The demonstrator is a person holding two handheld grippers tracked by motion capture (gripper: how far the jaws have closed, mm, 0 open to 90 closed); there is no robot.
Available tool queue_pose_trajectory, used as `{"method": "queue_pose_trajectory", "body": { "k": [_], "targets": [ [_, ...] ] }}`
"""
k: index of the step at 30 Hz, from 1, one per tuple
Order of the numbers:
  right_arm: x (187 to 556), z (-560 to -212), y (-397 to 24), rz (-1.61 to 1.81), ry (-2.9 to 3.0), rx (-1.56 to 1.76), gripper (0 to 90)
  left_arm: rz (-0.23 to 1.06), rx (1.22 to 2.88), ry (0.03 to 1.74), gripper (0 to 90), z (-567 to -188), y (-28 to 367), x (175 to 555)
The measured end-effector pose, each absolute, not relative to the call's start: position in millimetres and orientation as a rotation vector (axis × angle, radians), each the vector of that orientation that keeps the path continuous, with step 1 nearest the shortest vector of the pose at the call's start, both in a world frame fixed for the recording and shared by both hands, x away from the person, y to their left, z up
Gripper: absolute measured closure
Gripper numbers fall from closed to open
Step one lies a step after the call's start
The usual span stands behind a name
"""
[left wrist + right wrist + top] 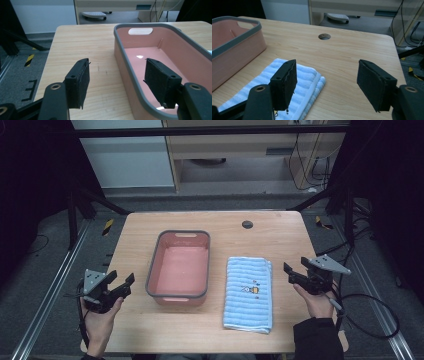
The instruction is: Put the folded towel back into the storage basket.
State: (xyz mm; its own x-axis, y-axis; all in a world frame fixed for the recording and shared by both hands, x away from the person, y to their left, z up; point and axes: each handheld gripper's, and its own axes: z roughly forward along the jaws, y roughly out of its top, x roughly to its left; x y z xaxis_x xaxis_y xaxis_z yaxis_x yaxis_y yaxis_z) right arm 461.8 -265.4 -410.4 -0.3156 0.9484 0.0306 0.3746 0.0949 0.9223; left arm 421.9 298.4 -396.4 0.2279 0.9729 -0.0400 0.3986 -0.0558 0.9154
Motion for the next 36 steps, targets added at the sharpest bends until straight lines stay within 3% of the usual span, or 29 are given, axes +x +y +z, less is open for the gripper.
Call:
{"method": "queue_pose_trajectory", "body": {
  "k": [36],
  "targets": [
    [493,-371,-245,1.247,1.781,1.271,32.4,0.739,1.634,1.111,36.7,-368,210,431]
  ]
}}
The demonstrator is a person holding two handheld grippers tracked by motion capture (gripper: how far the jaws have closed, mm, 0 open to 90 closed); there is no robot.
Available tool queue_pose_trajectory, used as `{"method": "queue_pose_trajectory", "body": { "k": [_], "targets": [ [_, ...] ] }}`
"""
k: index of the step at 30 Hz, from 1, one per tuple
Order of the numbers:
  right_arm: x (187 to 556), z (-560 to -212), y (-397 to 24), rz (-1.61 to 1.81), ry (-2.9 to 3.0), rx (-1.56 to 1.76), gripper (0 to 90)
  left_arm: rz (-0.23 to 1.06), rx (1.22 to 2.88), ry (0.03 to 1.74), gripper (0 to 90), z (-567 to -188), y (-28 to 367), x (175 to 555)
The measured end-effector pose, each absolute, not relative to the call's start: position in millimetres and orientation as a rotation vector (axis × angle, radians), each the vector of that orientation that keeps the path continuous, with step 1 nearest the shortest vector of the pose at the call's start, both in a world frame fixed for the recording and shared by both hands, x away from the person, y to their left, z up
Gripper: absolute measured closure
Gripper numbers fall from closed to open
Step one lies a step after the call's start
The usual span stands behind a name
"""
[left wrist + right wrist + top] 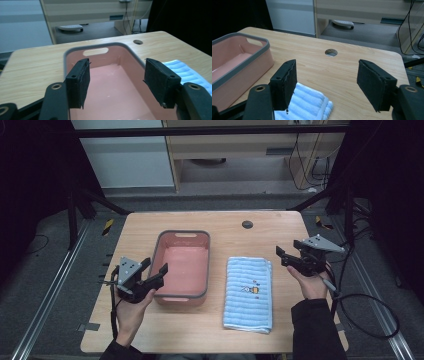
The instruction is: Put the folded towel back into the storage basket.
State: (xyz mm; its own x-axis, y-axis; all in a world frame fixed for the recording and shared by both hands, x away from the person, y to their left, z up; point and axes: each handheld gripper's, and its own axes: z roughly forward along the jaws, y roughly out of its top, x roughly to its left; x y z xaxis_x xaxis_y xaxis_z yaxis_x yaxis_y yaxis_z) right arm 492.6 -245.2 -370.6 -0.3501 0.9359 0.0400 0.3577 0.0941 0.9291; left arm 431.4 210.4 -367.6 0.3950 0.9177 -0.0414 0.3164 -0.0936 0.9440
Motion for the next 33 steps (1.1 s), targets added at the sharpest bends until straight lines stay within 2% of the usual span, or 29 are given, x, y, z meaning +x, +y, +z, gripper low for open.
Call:
{"method": "queue_pose_trajectory", "body": {
  "k": [20,33],
  "targets": [
    [504,-362,-241,1.24,1.783,1.267,38.6,0.683,1.703,1.018,37.1,-381,153,430],
    [514,-369,-237,1.21,1.831,1.253,39.1,0.632,1.744,0.956,37.8,-387,121,423]
  ]
}}
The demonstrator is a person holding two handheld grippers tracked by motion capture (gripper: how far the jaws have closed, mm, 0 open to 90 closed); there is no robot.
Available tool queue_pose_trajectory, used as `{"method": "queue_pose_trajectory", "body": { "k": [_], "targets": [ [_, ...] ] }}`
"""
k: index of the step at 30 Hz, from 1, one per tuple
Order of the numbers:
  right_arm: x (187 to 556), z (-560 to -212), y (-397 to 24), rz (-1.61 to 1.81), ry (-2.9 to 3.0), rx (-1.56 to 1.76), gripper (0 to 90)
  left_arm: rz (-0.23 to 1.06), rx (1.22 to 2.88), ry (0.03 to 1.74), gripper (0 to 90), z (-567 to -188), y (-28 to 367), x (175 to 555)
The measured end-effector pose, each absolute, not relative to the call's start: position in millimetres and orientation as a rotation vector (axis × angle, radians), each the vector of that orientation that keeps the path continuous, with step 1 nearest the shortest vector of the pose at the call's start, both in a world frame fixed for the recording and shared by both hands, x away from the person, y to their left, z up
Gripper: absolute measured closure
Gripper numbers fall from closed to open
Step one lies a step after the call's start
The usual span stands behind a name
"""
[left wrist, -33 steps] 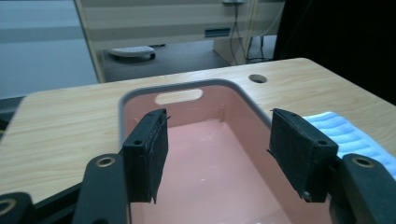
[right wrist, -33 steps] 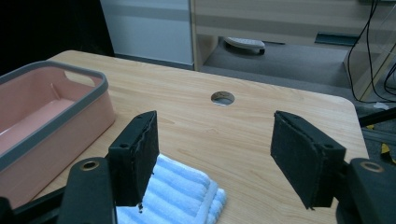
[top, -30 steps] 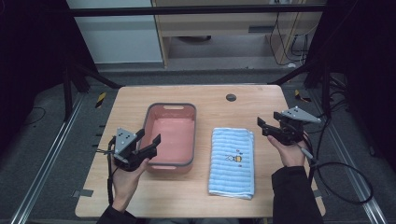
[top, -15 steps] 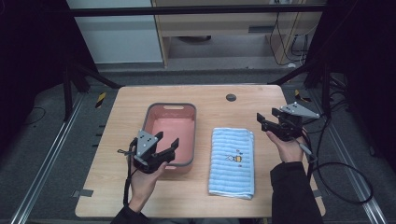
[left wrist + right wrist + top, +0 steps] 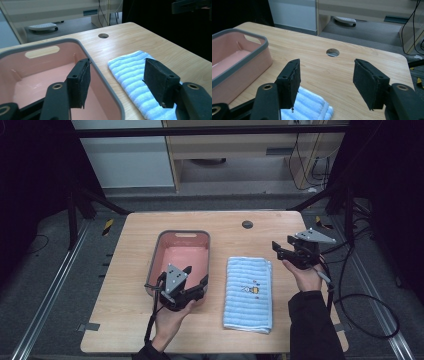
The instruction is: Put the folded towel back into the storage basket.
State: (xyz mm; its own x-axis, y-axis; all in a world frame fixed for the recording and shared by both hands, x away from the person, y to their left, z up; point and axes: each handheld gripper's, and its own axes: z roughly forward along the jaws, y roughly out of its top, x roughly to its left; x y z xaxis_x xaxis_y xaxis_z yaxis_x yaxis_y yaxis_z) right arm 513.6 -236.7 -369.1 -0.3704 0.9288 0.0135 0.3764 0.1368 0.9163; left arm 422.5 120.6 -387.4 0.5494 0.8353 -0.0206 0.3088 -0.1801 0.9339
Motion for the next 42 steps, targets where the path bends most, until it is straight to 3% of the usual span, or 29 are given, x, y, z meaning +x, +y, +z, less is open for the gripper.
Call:
{"method": "queue_pose_trajectory", "body": {
  "k": [42],
  "targets": [
    [528,-434,-233,1.113,1.957,1.314,41.7,0.494,1.957,0.914,48.1,-452,62,406]
  ]
}}
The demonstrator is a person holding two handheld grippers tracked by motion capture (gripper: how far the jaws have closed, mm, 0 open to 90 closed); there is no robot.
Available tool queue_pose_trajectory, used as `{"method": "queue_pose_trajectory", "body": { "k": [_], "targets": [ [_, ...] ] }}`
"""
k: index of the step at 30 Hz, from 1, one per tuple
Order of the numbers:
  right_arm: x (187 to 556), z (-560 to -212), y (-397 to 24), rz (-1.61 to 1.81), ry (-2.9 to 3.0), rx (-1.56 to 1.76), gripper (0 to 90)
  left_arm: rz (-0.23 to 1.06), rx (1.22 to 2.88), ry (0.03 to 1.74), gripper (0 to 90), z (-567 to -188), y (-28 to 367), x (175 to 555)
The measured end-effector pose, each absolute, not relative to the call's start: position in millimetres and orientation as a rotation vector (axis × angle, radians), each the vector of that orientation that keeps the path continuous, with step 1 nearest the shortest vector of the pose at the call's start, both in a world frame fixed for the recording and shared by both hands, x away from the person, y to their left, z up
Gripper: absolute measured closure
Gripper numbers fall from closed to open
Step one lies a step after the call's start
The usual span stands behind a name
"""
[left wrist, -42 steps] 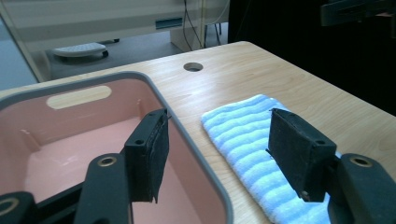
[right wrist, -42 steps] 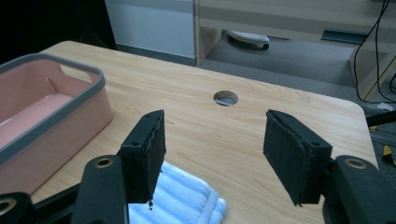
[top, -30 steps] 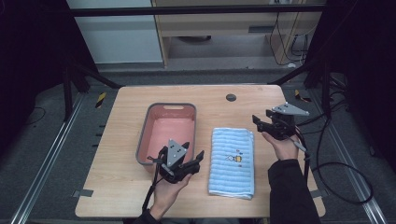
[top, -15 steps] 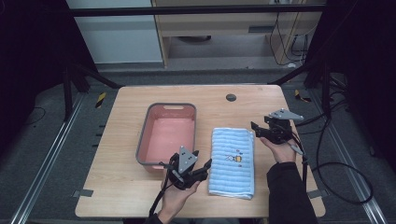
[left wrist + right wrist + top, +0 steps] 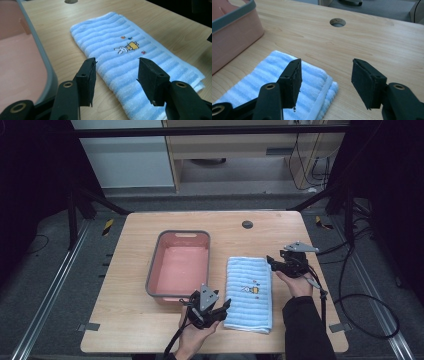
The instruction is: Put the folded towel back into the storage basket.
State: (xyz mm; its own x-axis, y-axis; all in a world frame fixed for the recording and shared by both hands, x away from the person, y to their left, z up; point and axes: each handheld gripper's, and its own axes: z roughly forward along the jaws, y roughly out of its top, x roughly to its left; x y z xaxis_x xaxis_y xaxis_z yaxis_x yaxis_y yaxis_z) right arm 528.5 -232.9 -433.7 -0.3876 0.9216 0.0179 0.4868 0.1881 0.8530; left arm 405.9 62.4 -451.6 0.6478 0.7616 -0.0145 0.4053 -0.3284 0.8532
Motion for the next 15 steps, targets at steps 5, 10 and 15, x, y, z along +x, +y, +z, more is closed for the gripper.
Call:
{"method": "queue_pose_trajectory", "body": {
  "k": [5,10,15],
  "targets": [
    [531,-443,-232,1.105,1.971,1.329,42.6,0.478,1.986,0.932,50.3,-463,59,408],
    [534,-451,-231,1.081,1.99,1.333,43.9,0.467,2.005,0.951,51.8,-471,56,410],
    [537,-466,-230,1.067,2.009,1.368,44.8,0.466,2.037,0.972,53.5,-480,54,413]
  ]
}}
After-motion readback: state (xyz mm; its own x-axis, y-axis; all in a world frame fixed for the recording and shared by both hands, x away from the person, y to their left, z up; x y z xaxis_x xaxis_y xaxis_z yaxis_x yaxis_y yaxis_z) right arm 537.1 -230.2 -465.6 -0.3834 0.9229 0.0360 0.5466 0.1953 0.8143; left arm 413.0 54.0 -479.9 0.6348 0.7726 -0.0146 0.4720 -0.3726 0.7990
